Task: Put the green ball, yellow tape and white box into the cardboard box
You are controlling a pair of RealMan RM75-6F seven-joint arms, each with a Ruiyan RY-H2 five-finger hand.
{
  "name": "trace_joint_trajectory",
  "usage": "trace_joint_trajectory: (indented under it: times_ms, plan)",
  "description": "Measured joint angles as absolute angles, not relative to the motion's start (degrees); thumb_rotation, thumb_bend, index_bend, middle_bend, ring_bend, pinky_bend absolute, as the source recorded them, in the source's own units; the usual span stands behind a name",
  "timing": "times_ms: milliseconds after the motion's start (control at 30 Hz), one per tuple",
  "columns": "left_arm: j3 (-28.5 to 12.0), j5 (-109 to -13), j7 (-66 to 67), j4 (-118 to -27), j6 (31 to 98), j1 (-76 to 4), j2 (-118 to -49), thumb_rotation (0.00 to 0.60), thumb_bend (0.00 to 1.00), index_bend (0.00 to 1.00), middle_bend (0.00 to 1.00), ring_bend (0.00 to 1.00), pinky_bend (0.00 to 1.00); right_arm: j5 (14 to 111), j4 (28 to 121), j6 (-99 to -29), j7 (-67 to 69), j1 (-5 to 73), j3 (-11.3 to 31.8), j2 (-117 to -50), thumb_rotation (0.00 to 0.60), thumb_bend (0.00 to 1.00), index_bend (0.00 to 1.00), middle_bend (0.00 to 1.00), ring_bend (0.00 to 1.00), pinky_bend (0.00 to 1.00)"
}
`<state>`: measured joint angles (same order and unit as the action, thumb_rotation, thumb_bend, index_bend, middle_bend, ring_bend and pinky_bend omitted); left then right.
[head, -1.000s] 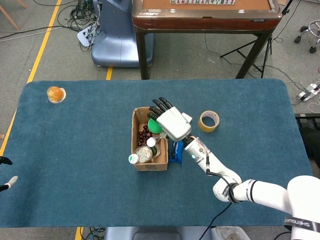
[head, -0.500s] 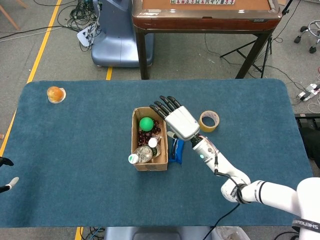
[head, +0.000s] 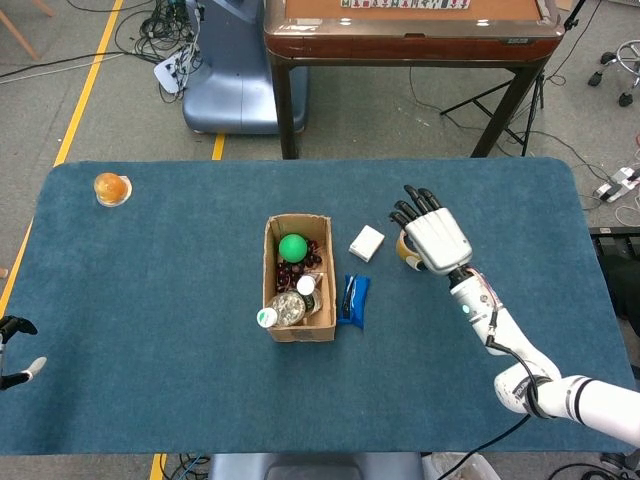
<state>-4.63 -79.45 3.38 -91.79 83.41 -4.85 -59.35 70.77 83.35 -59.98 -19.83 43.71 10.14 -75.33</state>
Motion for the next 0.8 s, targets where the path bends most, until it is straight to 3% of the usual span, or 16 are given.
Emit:
trace_joint_trajectory:
  times_ms: [367,800]
  plan:
    - [-4.3,-79.3,3.4,-91.9,82.6,-5.0,-59.4,0.6,0.15,0.47,0.44,0.41,0.57,65.0,75.5,-55.8,-19.4,40.6,8.2,-76.5,0.6,0.0,0.36,0.1,0.0,0.14]
    - [-4.4,-78.9,2.8,-91.9,82.4,-5.0,-59.3,0.6,0.15,0.47,0.44,0.41,0.57,63.5,64.5,-50.5,-16.4,40.9,8.0,-82.8,0.6,0.07,0.4,0.06,0.0,0.11]
